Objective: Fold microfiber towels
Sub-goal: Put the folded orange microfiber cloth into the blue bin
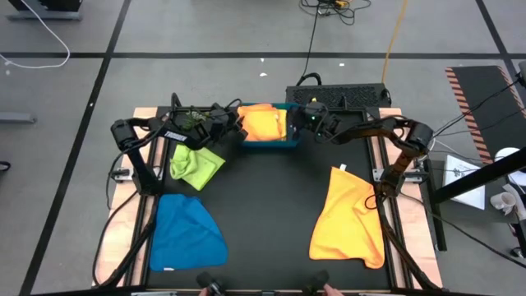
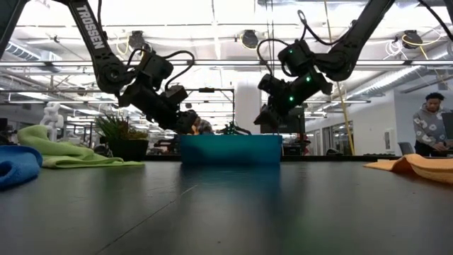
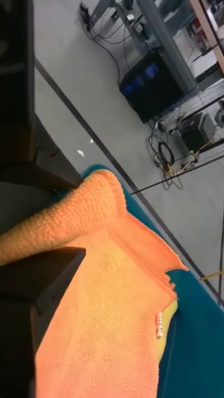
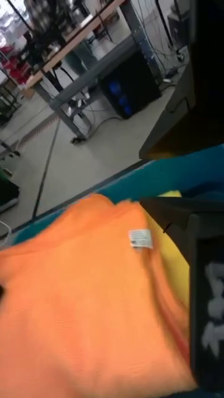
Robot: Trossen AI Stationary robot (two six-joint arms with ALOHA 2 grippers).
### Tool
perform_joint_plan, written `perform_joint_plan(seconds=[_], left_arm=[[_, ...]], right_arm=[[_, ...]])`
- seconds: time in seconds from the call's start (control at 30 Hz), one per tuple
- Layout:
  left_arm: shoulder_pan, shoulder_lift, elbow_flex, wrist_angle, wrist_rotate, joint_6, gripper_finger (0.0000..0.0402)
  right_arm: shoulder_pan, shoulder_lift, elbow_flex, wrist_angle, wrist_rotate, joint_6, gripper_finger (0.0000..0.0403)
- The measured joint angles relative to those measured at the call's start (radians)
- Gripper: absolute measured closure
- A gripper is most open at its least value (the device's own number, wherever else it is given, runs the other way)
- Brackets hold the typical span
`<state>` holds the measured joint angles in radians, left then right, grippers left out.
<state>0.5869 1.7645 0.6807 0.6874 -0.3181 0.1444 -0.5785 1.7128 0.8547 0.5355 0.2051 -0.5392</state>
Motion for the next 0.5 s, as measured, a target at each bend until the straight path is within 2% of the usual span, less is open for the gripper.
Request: perform_joint_plan(seconds=[0.17,0.27,0.37,0.5], left_arm=[[-0.001,-0.008,0.002,0.021,0.017,-0.007,0.0205],[-0.002,-0.01,0.004,0.026,0.033,-0.008,0.0209],[-0.002,-0.01,0.004,0.022,0.066,-0.008,0.0242],[-0.002,-0.01,0.004,0.011,0.083,-0.01,0.03]], right_arm=[[0.002,-0.036,0.0,-0.006,-0.019,0.048,0.0296],[0.003,-0.053,0.0,-0.024,-0.023,0.061,0.0296],[0.003,-0.072,0.0,-0.057,-0.039,0.072,0.0296],[0.003,-0.091,0.001,-0.076,-0.126,0.11,0.0296]])
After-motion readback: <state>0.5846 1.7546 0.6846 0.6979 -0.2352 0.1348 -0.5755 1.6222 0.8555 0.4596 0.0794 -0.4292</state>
